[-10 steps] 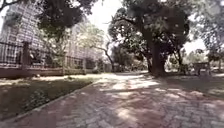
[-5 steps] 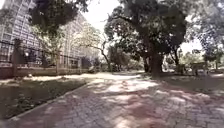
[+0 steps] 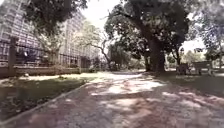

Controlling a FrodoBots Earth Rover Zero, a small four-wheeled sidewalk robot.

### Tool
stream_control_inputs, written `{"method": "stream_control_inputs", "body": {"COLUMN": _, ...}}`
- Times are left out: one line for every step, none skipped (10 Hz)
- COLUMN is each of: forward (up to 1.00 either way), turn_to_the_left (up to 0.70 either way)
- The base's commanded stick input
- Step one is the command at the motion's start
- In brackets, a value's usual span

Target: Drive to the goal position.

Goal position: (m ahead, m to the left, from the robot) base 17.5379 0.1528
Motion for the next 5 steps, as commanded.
{"method": "stream_control_inputs", "body": {"forward": 0.7, "turn_to_the_left": 0.0}}
{"method": "stream_control_inputs", "body": {"forward": 0.7, "turn_to_the_left": 0.0}}
{"method": "stream_control_inputs", "body": {"forward": 0.7, "turn_to_the_left": 0.0}}
{"method": "stream_control_inputs", "body": {"forward": 0.7, "turn_to_the_left": 0.0}}
{"method": "stream_control_inputs", "body": {"forward": 0.7, "turn_to_the_left": 0.0}}
